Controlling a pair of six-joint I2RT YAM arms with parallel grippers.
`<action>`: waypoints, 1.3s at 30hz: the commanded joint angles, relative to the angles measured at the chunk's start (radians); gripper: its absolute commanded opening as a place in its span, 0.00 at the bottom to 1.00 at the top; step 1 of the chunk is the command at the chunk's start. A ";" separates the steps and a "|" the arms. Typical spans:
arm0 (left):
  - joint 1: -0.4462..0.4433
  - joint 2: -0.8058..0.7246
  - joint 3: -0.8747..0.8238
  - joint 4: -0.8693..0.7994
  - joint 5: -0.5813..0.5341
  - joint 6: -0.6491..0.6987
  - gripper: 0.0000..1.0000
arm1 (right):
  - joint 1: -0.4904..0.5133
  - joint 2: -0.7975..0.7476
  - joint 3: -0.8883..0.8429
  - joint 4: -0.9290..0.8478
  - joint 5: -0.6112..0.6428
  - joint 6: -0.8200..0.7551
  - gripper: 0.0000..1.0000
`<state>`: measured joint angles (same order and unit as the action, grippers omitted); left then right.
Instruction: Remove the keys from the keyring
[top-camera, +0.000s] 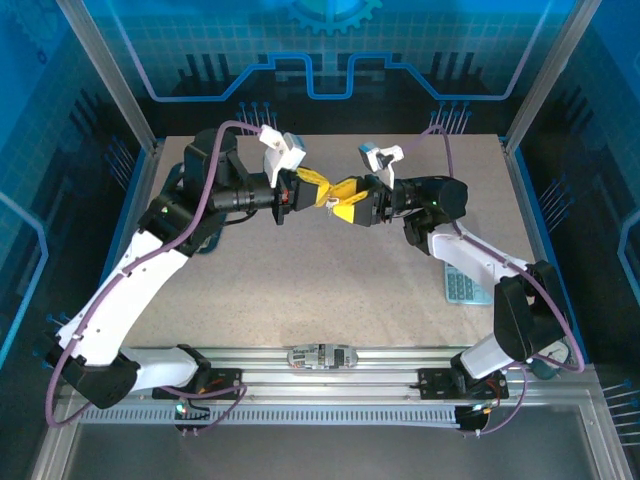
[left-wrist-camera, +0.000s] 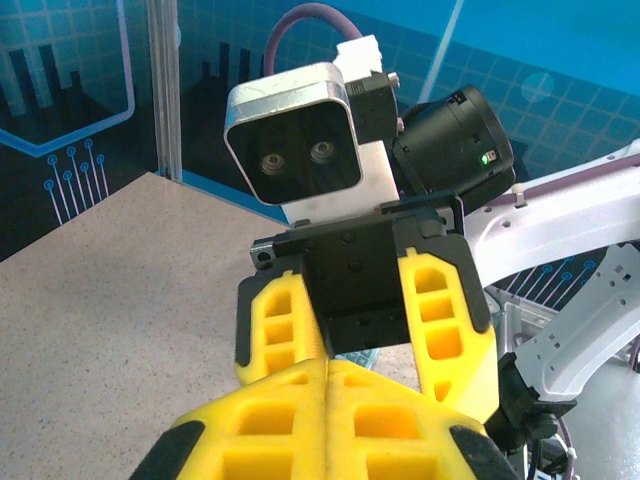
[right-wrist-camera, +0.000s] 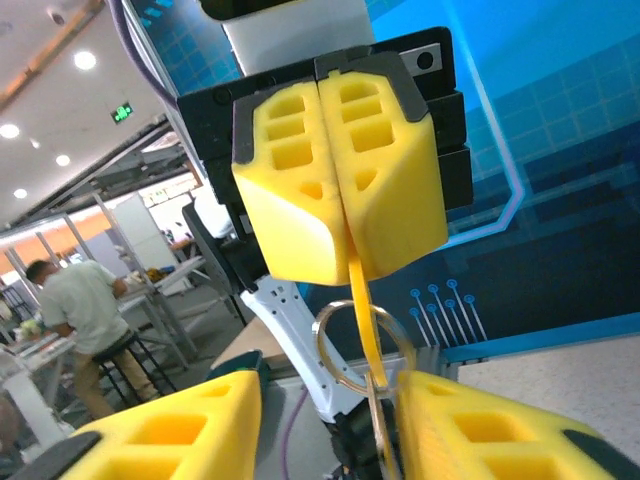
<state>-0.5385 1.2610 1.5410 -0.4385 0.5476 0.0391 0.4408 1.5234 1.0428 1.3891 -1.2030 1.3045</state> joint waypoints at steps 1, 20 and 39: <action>0.011 -0.031 -0.013 0.046 0.006 -0.026 0.00 | 0.022 -0.003 0.031 0.034 0.014 -0.001 0.43; 0.011 -0.058 -0.048 0.066 -0.036 -0.022 0.00 | 0.027 0.017 0.058 0.034 0.019 0.013 0.14; 0.035 -0.129 -0.146 0.106 -0.071 -0.040 0.00 | -0.017 0.056 0.098 0.031 -0.015 0.128 0.01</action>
<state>-0.5144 1.1610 1.4307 -0.3614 0.4900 0.0231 0.4374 1.5650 1.1057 1.3888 -1.1976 1.3888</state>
